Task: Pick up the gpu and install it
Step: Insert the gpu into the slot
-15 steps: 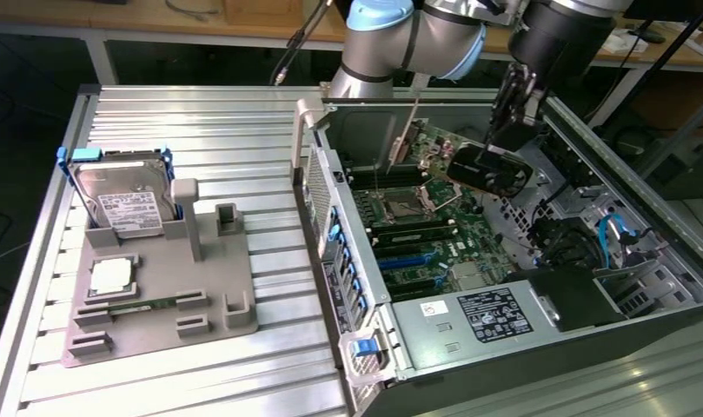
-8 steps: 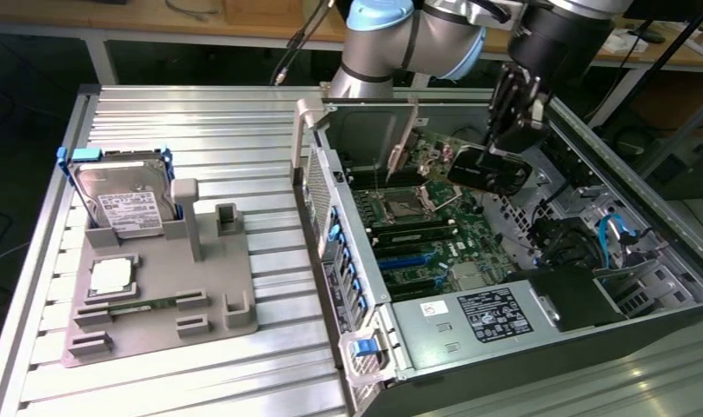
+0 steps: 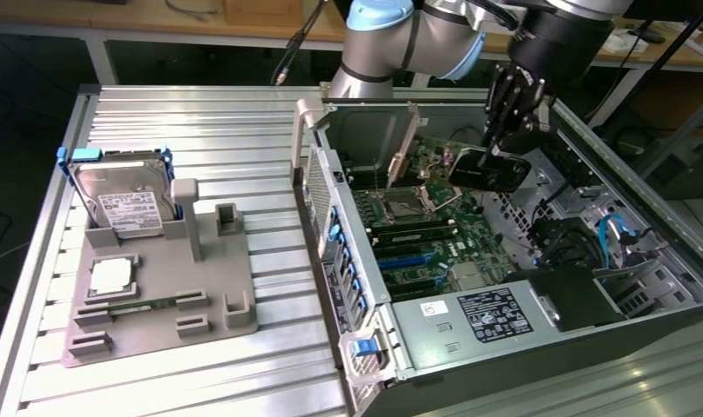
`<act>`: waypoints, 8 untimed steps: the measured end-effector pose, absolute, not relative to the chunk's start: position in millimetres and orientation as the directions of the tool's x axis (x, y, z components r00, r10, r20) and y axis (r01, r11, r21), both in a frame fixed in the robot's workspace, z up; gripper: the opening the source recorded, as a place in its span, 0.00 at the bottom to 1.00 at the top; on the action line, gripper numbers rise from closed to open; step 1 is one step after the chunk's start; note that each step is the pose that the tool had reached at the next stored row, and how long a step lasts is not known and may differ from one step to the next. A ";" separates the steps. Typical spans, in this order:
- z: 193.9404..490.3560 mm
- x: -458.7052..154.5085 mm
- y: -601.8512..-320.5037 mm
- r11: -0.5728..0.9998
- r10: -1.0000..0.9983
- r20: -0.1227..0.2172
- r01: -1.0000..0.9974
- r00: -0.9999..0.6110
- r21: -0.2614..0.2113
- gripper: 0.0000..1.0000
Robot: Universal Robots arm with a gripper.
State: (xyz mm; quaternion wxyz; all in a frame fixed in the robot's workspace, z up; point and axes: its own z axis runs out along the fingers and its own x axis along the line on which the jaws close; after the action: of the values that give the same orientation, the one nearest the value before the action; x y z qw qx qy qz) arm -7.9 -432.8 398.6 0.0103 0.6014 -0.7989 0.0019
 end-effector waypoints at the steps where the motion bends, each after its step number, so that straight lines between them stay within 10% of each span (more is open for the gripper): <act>1: 398.4 -7.9 -432.8 0.260 -0.966 0.019 -0.966 -0.260 0.009 0.27; 8: 397.8 -7.9 -432.8 0.134 -0.991 0.019 -0.991 -0.134 0.009 0.27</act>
State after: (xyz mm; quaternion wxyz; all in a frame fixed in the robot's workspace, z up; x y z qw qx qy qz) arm -7.9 -432.8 397.8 0.0102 0.6579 -0.7530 0.0027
